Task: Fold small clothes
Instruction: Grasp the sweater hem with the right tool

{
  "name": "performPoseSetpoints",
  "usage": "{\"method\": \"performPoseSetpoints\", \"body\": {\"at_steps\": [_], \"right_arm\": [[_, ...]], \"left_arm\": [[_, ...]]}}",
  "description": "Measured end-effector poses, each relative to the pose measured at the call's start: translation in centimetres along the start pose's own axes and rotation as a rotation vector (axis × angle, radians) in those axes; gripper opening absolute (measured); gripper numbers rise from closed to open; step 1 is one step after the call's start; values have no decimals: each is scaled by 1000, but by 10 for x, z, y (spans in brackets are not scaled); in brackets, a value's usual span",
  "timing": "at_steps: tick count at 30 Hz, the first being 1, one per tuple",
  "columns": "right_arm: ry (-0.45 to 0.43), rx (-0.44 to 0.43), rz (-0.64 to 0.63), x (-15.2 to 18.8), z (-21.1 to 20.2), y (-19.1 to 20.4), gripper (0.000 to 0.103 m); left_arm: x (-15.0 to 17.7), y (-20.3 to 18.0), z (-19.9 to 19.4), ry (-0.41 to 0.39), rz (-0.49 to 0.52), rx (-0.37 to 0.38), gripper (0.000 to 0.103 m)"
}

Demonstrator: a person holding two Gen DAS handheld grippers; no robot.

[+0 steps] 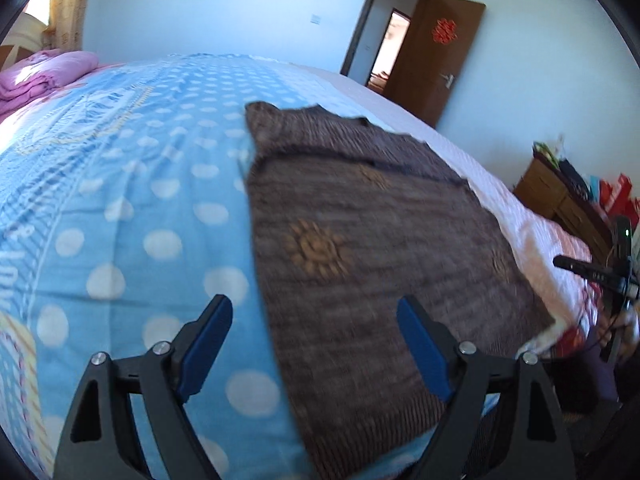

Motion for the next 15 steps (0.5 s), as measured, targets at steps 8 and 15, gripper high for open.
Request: {"method": "performPoseSetpoints", "body": {"at_steps": [8,15], "right_arm": [[130,-28,-61,51,23,19,45],[195,36,-168,67,40,42,54]], "left_arm": [[43,-13,20,98,-46,40,93],[64,-23,17,93,-40,34,94]]}}
Point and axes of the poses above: each gripper's, at about its wrist camera, not at the fingertips, and z roughly the way its jaws point, y to its left, x to its underside, the point moved 5 cm from there along z, roughly the way its jaws point, and after that the axes turned 14 degrees about y, right-handed, at the moved point
